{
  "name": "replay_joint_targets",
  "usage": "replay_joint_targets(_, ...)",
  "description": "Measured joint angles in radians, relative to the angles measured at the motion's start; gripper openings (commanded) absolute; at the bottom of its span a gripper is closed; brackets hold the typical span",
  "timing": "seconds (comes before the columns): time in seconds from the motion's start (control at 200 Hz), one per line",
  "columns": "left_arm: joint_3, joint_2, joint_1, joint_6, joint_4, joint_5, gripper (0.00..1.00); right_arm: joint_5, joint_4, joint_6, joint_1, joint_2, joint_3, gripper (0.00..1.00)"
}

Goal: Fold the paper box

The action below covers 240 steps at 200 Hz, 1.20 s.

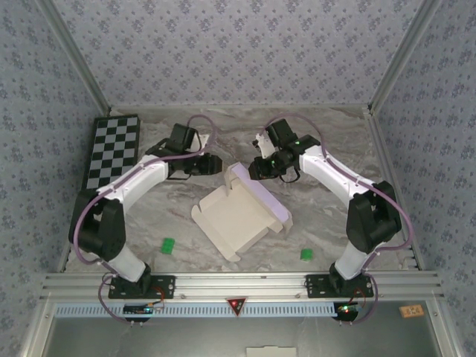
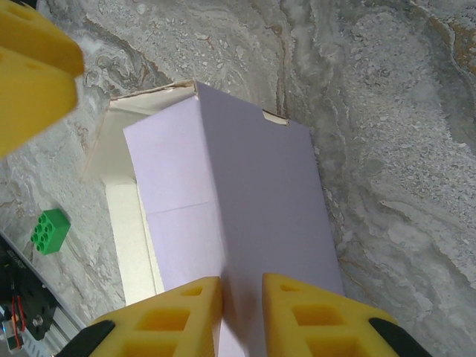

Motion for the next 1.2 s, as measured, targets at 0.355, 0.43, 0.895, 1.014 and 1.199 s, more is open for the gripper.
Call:
replay_joint_targets(0.355, -0.251, -0.04, 0.018, 0.129, 0.222, -0.029, 0.48, 0.005, -0.001, 0.0, 0.002, 0.0, 0.003, 0.23)
replay_joint_targets(0.43, -0.285, -0.037, 0.011, 0.153, 0.288, -0.014, 0.51, 0.005, -0.003, 0.0, 0.002, 0.001, 0.004, 0.23)
replay_joint_targets(0.895, -0.393, 0.067, -0.035, 0.335, 0.69, 0.07, 0.55, -0.023, -0.017, -0.001, -0.005, 0.018, 0.02, 0.23)
replay_joint_targets(1.014, -0.4, 0.085, -0.038, 0.372, 0.742, 0.09, 0.56, -0.051, -0.017, -0.001, -0.017, 0.026, 0.021, 0.23)
replay_joint_targets(1.199, -0.399, 0.12, -0.05, 0.42, 0.782, 0.122, 0.55, -0.097, -0.016, -0.003, -0.034, 0.037, 0.023, 0.23)
